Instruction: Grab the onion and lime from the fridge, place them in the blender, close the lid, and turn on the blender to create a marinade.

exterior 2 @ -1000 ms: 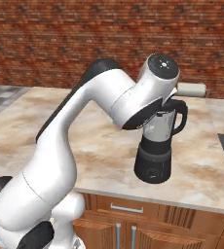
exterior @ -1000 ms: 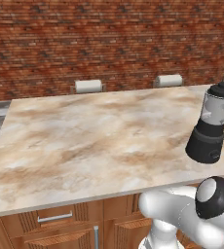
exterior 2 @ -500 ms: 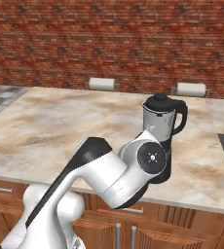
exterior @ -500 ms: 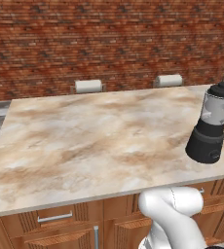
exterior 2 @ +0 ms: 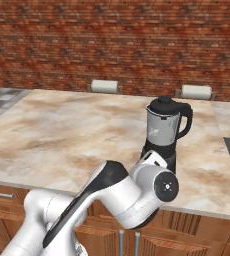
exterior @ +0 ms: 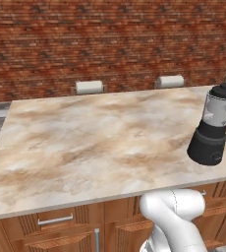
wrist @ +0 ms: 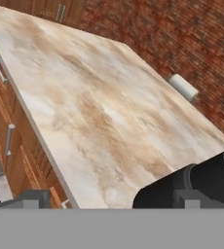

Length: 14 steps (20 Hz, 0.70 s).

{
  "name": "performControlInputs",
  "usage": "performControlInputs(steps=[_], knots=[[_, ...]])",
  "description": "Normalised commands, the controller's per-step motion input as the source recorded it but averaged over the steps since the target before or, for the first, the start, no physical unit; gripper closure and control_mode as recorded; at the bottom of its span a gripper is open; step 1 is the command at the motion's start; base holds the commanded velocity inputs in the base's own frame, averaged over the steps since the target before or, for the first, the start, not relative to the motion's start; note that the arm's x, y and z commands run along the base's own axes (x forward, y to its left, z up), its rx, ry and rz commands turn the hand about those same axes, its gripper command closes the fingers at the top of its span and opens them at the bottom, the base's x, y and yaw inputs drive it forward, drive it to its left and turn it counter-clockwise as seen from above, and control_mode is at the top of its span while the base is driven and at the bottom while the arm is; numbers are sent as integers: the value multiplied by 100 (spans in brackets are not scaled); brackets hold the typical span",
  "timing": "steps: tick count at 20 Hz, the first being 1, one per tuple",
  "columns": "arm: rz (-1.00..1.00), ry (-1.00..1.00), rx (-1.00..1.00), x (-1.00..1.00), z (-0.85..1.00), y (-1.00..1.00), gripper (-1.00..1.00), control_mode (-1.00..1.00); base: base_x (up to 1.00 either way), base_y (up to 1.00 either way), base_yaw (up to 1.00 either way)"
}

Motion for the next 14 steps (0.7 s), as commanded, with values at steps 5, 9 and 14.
performControlInputs(steps=[5,9,14], knots=[[0,0,6,34,-38,-15,-100,-100,0,0,0],[0,0,4,36,-29,-2,-100,-100,0,0,0],[0,0,4,23,-24,-23,-100,-100,0,0,0]])
